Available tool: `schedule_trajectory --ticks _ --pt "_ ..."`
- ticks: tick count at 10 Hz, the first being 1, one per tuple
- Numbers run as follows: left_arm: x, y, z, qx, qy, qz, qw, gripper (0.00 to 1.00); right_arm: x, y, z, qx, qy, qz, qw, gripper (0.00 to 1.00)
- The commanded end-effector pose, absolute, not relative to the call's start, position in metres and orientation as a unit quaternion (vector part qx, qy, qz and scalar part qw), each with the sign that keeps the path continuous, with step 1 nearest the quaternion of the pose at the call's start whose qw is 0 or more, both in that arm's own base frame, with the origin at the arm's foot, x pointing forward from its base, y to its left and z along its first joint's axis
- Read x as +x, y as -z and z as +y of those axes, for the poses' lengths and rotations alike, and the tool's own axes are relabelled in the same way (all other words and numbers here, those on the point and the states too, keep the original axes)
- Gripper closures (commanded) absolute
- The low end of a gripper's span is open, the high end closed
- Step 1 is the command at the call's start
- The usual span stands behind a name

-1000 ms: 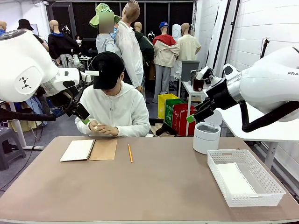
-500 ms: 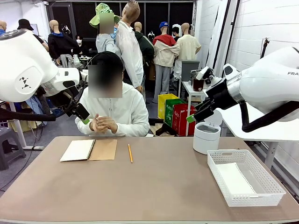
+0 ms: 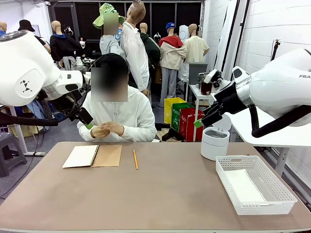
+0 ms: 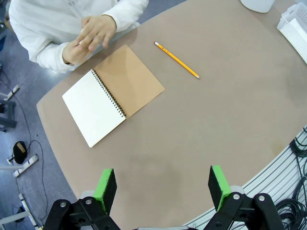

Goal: Sort the paper based on its condition.
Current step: If a person hands you a paper, place it in the Organizing basket , and if it's crumpled, put it in the Trash can.

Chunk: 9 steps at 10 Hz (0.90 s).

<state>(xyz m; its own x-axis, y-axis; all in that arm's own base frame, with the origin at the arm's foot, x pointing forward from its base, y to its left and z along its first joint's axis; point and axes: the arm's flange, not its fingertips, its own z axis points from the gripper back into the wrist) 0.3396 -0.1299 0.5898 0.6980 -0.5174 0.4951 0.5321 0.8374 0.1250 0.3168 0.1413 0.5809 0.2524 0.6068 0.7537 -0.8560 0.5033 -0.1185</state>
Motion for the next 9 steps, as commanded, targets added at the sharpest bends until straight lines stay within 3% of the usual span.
schedule_trajectory --ticks 1,9 --pt "0.3397 -0.5903 -0.1285 -0.014 0.286 -0.265 0.921 0.00 0.3169 -0.5807 0.1410 0.158 -0.471 -0.389 0.776 0.00" --pt "0.3397 -0.5903 -0.1285 -0.014 0.286 -0.265 0.921 0.00 0.3169 -0.5807 0.1410 0.158 -0.471 -0.389 0.776 0.00"
